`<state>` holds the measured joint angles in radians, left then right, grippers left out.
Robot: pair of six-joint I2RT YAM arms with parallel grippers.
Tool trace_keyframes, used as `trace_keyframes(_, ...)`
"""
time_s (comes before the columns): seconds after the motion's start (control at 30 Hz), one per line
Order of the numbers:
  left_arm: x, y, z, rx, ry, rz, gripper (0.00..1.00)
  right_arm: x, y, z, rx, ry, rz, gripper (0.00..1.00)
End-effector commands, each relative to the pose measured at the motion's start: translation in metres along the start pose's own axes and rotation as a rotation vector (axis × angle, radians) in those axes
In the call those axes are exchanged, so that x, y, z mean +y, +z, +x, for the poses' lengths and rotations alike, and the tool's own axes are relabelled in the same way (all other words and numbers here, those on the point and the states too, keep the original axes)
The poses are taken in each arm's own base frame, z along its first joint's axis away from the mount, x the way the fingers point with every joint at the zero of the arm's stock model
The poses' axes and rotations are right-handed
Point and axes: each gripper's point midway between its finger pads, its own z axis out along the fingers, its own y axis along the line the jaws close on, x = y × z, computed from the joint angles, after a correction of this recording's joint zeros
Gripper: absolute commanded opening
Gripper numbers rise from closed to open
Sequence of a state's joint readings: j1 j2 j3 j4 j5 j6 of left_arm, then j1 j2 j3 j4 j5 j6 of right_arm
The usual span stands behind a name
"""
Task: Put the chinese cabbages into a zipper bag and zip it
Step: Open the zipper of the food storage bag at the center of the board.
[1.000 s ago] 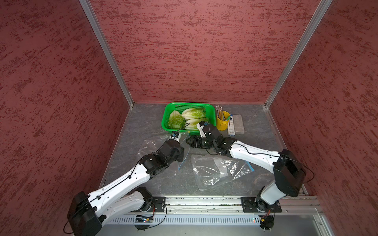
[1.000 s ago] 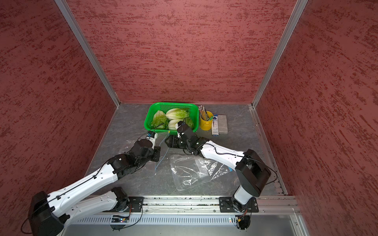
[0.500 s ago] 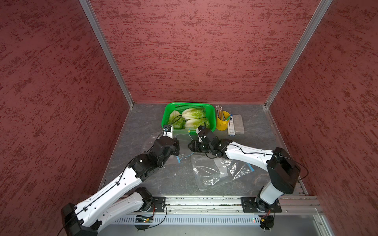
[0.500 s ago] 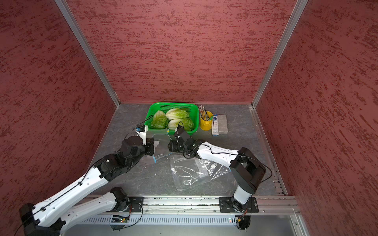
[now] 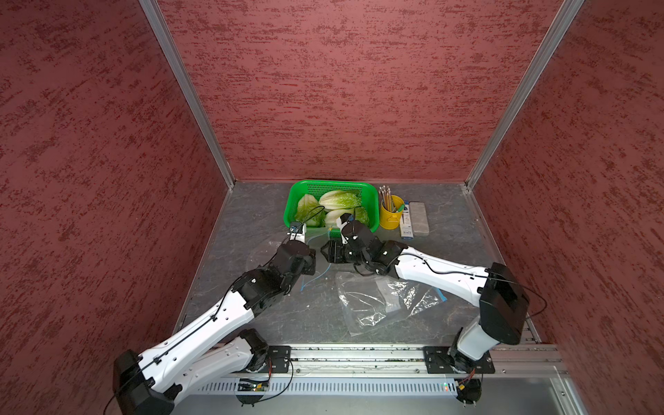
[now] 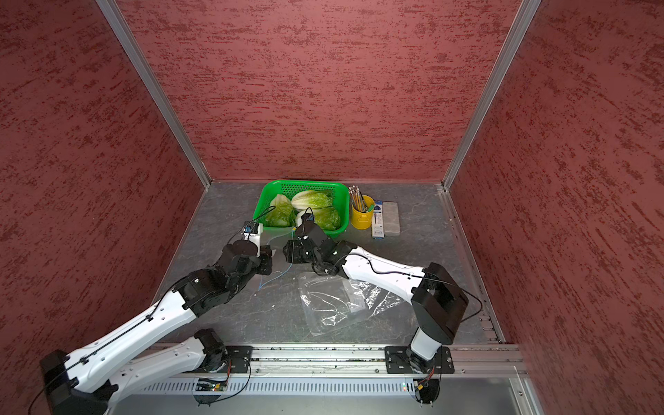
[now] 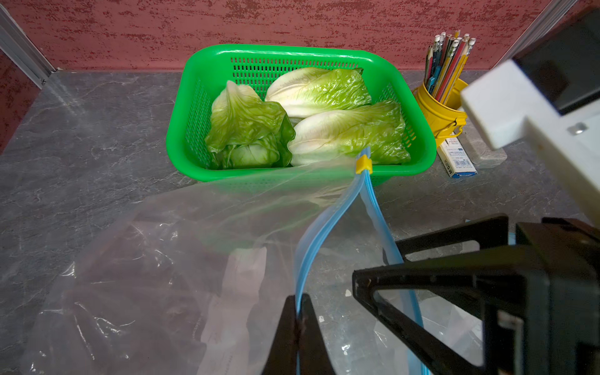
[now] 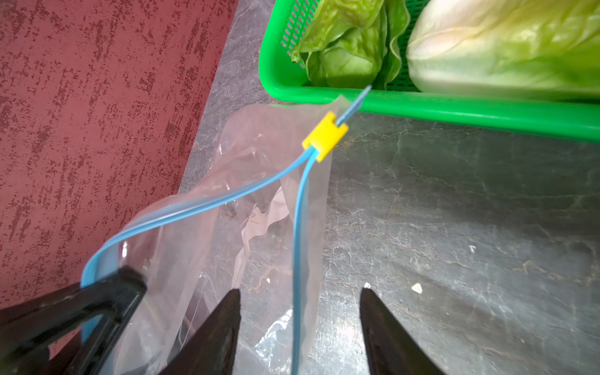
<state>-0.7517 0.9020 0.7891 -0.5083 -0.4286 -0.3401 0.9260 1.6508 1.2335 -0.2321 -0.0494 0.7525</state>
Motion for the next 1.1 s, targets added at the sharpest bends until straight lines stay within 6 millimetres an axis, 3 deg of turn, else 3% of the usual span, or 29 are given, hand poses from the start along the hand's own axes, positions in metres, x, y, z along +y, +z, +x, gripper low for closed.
trace_keyframes(0.0,0.004,0.001,-0.002,-0.014,-0.001,-0.018,0.0,0.015,-0.008,-0.002,0.009,0.034,-0.06,0.57)
trace_keyframes(0.2,0.005,0.002,-0.001,-0.007,-0.005,-0.027,0.0,0.013,0.001,0.011,0.052,0.042,-0.079,0.45)
trace_keyframes(0.3,0.006,0.002,-0.001,-0.003,-0.008,-0.032,0.0,0.014,0.004,0.017,0.069,0.044,-0.095,0.3)
trace_keyframes(0.67,0.013,-0.003,0.008,0.036,-0.052,-0.064,0.0,0.021,0.0,0.008,0.017,0.037,-0.135,0.08)
trace_keyframes(0.83,0.016,-0.006,0.015,0.065,-0.074,-0.071,0.07,0.025,-0.002,-0.001,-0.016,0.036,-0.139,0.02)
trace_keyframes(1.07,0.016,-0.011,0.034,0.189,-0.092,-0.075,0.34,0.029,-0.002,-0.007,-0.032,0.042,-0.144,0.0)
